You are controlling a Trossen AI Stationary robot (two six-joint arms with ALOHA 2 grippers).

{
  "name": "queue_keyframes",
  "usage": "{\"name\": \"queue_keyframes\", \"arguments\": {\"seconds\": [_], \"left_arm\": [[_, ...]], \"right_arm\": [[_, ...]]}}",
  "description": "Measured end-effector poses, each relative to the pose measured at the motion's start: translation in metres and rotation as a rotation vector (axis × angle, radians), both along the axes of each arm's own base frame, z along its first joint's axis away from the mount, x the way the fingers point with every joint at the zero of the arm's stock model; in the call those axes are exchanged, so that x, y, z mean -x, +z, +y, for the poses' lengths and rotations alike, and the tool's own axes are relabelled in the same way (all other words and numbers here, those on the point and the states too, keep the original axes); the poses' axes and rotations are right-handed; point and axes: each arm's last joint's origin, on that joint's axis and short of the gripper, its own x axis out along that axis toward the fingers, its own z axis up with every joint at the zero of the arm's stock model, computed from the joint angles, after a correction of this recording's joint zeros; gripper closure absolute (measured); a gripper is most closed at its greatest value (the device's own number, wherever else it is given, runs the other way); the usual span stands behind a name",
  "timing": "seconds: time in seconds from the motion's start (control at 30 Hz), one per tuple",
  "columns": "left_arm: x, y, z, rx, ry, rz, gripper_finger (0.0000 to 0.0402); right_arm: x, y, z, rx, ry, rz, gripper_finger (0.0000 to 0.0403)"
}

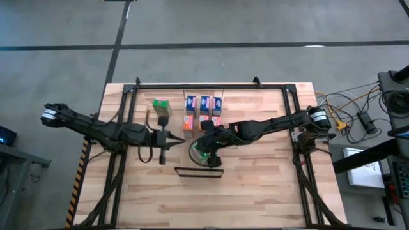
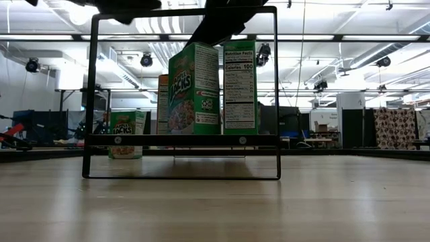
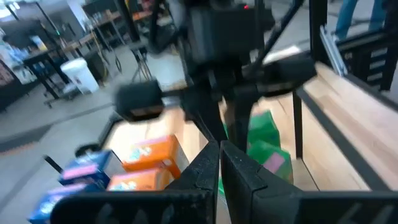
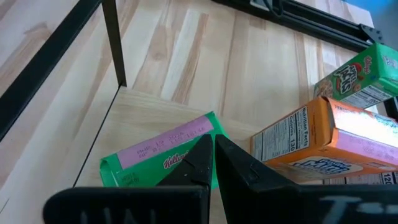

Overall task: Stack cereal on shelf
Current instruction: Put the bottom green cereal box on the shelf aligned with the other green cereal box

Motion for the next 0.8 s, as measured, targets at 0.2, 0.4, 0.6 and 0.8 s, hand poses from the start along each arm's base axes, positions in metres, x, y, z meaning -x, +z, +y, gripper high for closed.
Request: {"name": "queue_keyframes", "arguments": {"seconds": [0.2, 0.4, 0.6, 0.8], "left_arm": [[0.018, 0.015, 0.005, 0.007, -0.001, -0.059, 0.0401], [0.026, 0.017, 0.006, 0.021, 0.001, -0.072, 0.0401], [0.025, 0.016, 0.006, 0.017, 0.001, -0.059, 0.0401], [0.025, 0.015, 0.006, 0.016, 0.001, -0.054, 0.0401]], "right_arm": [[0.0, -0.002, -0.002, -0.001, -0.008, 0.012, 0.0394], [0.001, -0.002, -0.004, 0.013, -0.037, 0.015, 0.0394], [0.003, 0.0, -0.005, 0.009, -0.051, 0.033, 0.0394], [0.004, 0.005, -0.004, -0.008, -0.067, 0.055, 0.0394]]}}
